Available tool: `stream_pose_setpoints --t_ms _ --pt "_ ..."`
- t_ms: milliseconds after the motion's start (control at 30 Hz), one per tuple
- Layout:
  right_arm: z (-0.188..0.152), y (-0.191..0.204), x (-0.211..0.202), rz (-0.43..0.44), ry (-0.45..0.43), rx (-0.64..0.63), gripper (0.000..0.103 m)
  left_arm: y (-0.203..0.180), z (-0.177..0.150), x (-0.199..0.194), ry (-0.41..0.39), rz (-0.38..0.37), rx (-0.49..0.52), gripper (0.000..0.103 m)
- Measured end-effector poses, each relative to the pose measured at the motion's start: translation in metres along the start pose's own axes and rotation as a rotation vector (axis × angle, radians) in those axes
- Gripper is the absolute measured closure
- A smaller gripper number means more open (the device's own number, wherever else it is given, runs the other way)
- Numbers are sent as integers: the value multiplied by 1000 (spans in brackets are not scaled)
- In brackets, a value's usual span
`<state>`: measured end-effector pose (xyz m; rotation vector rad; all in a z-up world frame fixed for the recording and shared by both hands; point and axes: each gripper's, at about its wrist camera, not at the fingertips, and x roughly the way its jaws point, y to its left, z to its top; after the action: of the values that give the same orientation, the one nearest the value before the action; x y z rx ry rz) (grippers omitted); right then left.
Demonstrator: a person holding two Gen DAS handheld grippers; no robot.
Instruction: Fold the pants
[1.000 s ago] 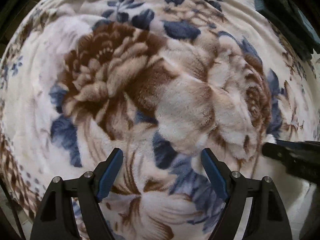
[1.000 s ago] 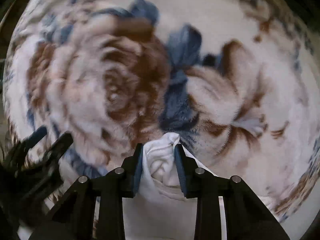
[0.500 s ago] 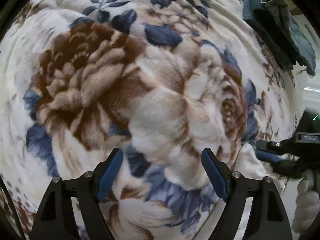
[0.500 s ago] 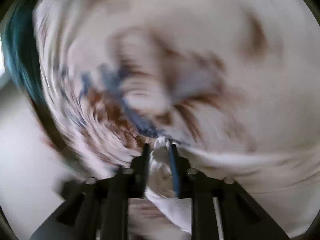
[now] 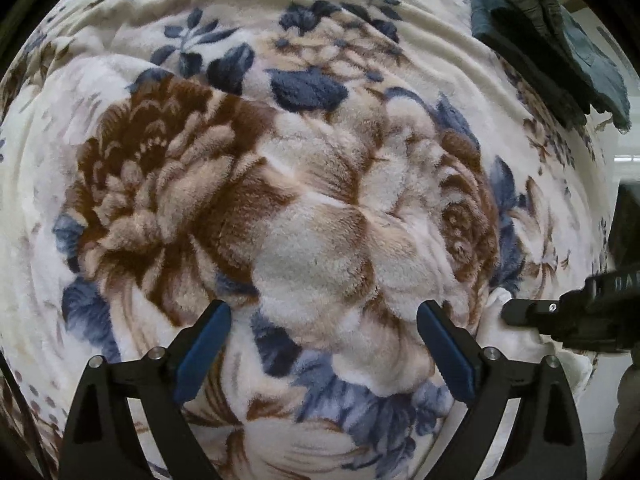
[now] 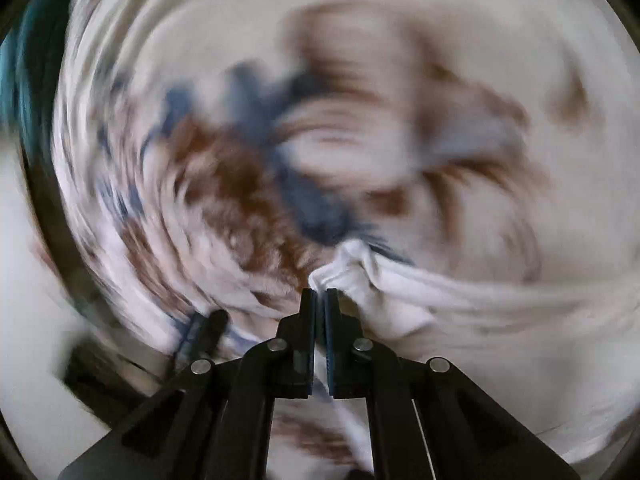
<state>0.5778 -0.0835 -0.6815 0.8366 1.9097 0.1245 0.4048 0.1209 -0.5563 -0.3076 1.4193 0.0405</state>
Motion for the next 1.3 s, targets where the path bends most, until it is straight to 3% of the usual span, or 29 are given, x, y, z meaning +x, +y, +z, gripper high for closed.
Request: stream_pose_setpoints --t_ms 133,233,367,433,533,600,667,700,733,767,800,833,933,1000,1033,1067,1100,1133,1200,1300 --pt "-8 -31 9 182 13 169 98 5 -14 -12 -22 12 -15 7" --pt "-9 -53 9 310 25 294 98 16 -17 -18 -65 -38 -55 7" --pt "-18 -64 11 411 17 363 97 20 -15 -40 -182 -7 -35 7" --pt "-20 -75 9 445 9 377 97 18 -14 -49 -242 -28 -25 7" --pt "-22 -78 10 458 3 364 97 9 -10 -55 -246 -18 23 7" --pt "-19 -91 6 479 47 339 96 2 -8 -53 -237 -79 25 7" --pt "-15 -90 -11 401 25 233 94 6 -5 -60 -287 -171 -16 7" --pt "-13 -73 -25 299 -18 97 90 7 -5 -64 -305 -200 -26 7" --pt "-12 -56 -39 217 -49 -10 65 6 -2 -69 -325 -188 -24 7" --pt "-7 -36 -47 159 -78 -81 32 1 3 -71 -339 -158 -11 7" --pt "-9 -25 -54 107 -100 -144 20 -2 6 -76 -367 -106 8 7" --pt "-11 -12 -58 52 -115 -210 19 -7 8 -84 -406 -34 36 7" --pt "-13 21 -46 -152 -88 -374 19 -16 17 -100 -512 138 67 4" --pt "-13 33 -27 -321 -76 -468 20 -13 24 -104 -533 202 61 2" --pt "-13 36 -13 -390 -57 -498 31 -13 27 -102 -524 205 66 1" --pt "-14 38 -1 -427 -39 -529 54 -11 31 -99 -505 201 81 1" --pt "-16 38 11 -464 -11 -556 66 -11 35 -96 -488 191 95 1" --pt "-18 38 19 -487 -10 -568 68 -9 37 -96 -478 166 104 1" --pt "-15 33 20 -452 -9 -519 72 -4 33 -105 -525 113 87 1" --pt "4 -7 4 -223 14 -288 75 2 31 -115 -560 7 54 1"
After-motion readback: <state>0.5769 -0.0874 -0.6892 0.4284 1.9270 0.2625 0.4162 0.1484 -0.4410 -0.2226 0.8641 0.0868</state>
